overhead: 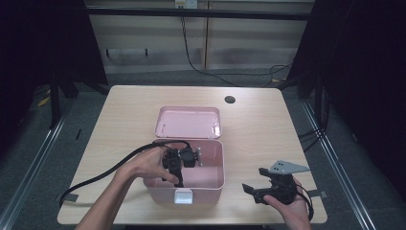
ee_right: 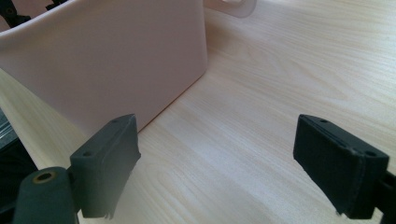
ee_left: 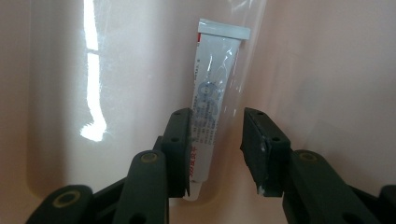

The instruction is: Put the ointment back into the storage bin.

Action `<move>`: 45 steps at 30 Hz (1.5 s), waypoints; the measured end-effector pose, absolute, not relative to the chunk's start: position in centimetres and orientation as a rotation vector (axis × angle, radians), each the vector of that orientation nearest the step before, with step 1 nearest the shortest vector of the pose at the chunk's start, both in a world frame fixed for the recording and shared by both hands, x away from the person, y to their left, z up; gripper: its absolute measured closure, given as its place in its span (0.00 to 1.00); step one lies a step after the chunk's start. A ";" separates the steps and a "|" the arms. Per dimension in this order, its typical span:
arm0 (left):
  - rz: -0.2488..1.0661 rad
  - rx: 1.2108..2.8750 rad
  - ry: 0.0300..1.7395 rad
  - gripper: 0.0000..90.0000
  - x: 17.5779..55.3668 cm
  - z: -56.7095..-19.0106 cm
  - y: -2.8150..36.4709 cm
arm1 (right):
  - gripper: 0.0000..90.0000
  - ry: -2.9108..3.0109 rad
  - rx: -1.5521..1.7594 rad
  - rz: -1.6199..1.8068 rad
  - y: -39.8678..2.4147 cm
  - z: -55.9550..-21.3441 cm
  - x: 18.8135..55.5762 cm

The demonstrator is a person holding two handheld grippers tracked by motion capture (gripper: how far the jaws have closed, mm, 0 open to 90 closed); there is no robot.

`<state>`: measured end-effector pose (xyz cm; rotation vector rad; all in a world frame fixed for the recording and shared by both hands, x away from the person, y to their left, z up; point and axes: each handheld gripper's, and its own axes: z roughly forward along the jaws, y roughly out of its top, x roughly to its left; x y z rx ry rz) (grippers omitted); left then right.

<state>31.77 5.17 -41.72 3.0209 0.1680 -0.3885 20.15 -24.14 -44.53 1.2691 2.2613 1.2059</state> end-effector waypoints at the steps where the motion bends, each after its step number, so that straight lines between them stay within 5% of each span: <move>1: -0.380 3.014 0.175 0.70 31.8 -41.6 5.2 | 0.15 2.262 1.270 1.207 -24.1 -44.5 20.2; 20: -0.296 2.947 0.151 0.75 31.5 -39.5 6.1 | 0.15 2.263 1.269 1.207 -24.1 -44.5 20.2; 45: -0.208 2.836 0.130 0.69 30.5 -35.3 8.7 | 0.15 2.264 1.266 1.204 -24.1 -44.6 20.2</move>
